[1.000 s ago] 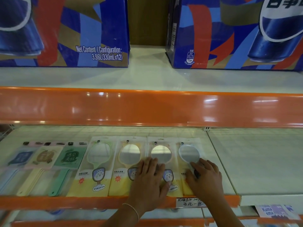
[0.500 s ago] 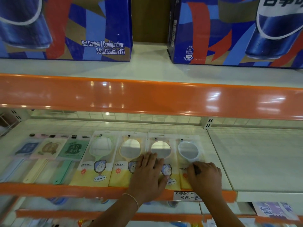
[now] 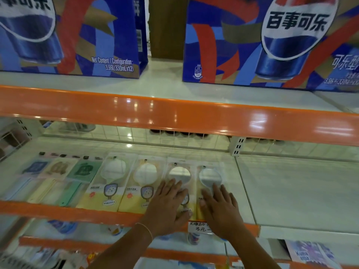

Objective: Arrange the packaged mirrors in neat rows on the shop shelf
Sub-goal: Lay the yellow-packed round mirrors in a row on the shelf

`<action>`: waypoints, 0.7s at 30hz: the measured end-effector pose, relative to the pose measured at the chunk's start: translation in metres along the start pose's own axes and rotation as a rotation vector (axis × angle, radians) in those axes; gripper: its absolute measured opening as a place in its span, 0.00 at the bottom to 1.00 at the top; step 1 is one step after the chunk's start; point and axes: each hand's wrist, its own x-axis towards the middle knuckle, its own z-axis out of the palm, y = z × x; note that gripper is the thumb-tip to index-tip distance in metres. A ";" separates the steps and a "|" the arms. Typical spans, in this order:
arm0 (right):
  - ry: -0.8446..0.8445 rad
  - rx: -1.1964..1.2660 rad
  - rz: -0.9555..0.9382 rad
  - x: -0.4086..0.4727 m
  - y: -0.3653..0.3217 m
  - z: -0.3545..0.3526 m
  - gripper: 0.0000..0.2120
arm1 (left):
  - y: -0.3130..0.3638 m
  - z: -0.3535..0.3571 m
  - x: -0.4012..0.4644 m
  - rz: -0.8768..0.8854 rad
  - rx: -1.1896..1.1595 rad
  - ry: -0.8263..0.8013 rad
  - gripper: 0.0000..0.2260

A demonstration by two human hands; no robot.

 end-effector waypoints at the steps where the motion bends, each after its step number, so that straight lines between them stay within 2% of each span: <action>1: -0.004 -0.006 0.003 0.000 -0.001 0.000 0.39 | 0.003 0.001 0.000 -0.016 -0.004 -0.004 0.29; 7: 0.004 -0.029 0.011 -0.001 -0.003 -0.001 0.41 | 0.007 0.006 -0.001 -0.080 -0.037 -0.020 0.30; 14: 0.004 -0.032 -0.002 -0.003 0.001 0.000 0.29 | 0.009 0.004 -0.002 -0.095 -0.035 0.006 0.28; 21: 0.067 -0.020 -0.015 -0.007 -0.001 -0.003 0.29 | 0.010 0.003 -0.004 -0.074 -0.055 0.099 0.24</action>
